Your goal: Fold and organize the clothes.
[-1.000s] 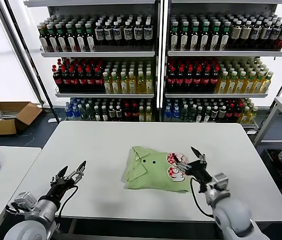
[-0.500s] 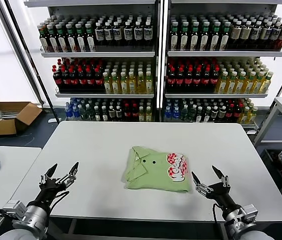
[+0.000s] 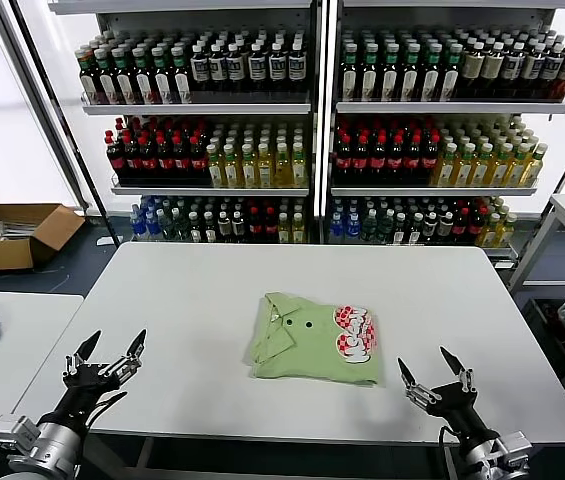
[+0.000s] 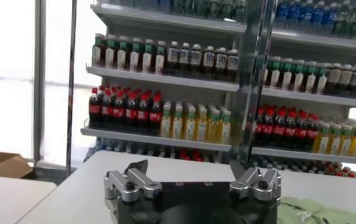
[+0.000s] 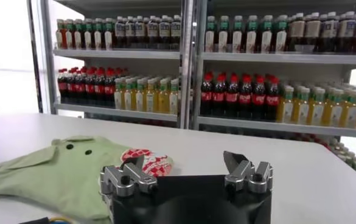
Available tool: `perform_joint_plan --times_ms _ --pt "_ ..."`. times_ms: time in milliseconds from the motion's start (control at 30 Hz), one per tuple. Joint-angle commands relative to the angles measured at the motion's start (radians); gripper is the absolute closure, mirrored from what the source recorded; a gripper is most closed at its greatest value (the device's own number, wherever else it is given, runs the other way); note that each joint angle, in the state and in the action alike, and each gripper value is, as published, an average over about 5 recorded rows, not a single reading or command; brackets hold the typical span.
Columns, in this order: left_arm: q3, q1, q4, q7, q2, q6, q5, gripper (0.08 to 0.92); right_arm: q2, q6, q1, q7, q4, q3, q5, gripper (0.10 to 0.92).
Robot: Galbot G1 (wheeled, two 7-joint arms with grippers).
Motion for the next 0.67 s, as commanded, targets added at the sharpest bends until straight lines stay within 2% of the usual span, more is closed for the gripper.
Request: perform_joint_plan --times_ms 33,300,667 --pt "-0.03 -0.003 0.014 0.055 0.006 -0.012 0.026 0.177 0.019 0.046 -0.049 -0.043 0.013 0.034 -0.013 0.203" --pt "-0.042 0.005 0.013 0.096 0.014 -0.042 0.028 0.177 0.031 0.045 -0.048 -0.056 0.019 0.07 -0.014 0.203" --pt "-0.043 -0.002 0.026 0.102 0.026 -0.059 0.03 0.177 0.046 0.042 -0.066 -0.064 0.033 0.112 -0.009 0.203"
